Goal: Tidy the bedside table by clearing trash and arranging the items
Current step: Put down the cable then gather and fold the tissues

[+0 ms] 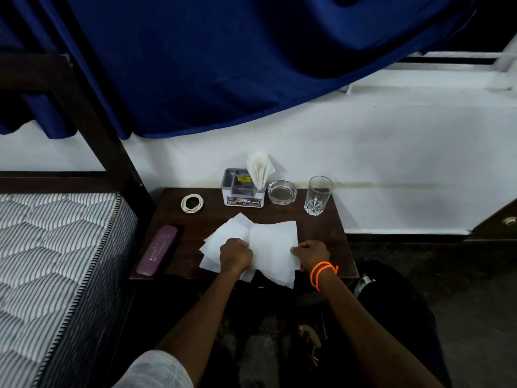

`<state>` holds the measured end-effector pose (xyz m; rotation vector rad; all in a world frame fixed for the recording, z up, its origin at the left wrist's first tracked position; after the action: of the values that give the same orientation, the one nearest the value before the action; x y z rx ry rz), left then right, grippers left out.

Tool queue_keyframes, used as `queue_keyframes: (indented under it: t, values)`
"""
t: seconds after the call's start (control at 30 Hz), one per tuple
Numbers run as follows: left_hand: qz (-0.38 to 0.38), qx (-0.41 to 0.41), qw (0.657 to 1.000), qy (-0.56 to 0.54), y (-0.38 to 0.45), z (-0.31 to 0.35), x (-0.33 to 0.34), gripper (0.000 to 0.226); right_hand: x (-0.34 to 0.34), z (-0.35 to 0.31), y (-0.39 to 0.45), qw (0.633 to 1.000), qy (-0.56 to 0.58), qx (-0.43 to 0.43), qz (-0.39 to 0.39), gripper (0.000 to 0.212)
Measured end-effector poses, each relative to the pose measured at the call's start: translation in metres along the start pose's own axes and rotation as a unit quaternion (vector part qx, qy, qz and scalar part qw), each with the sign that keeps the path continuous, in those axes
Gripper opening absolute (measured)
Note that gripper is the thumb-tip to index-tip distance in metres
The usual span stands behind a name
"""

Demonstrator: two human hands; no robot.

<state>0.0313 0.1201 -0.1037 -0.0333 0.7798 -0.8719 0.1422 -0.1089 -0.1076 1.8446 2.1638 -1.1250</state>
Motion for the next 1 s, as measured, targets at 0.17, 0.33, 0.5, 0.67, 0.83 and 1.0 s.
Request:
queue_keyframes:
  t: [0.17,0.33,0.5,0.67,0.83,1.0]
  values:
    - [-0.009,-0.006,1.000,0.016,-0.003,0.003,0.000,0.029,0.006,0.003,-0.001,0.999,0.000,-0.003,-0.038,0.016]
    - [-0.007,-0.012,1.000,-0.011,-0.003,0.003,0.000,0.032,0.010,0.002,0.003,0.998,-0.041,-0.043,-0.024,0.023]
    - [-0.001,-0.022,0.998,-0.053,-0.008,0.004,-0.001,0.033,0.002,-0.007,0.004,0.995,-0.024,-0.097,0.019,0.018]
    - [-0.026,-0.023,0.997,-0.063,-0.004,0.003,0.004,0.021,-0.002,-0.024,0.006,0.989,0.015,-0.141,0.034,0.006]
    - [-0.030,-0.023,0.997,-0.063,-0.005,0.004,0.004,0.025,0.003,-0.006,0.019,0.996,0.052,-0.078,-0.004,0.014]
    - [-0.052,-0.021,0.995,-0.081,-0.001,0.003,0.012,0.014,0.010,0.003,0.023,0.994,0.100,-0.043,-0.017,0.020]
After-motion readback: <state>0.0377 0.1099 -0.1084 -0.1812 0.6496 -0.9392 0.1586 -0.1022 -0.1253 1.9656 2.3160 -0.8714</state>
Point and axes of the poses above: each hand's wrist, its own y-axis towards the middle knuckle, its own x-axis out of the palm, z = x × y, the point moved 8 cm from there along y, towards the middle knuckle, and after that the axes turned 3 degrees about x, right-handed, at the moved point
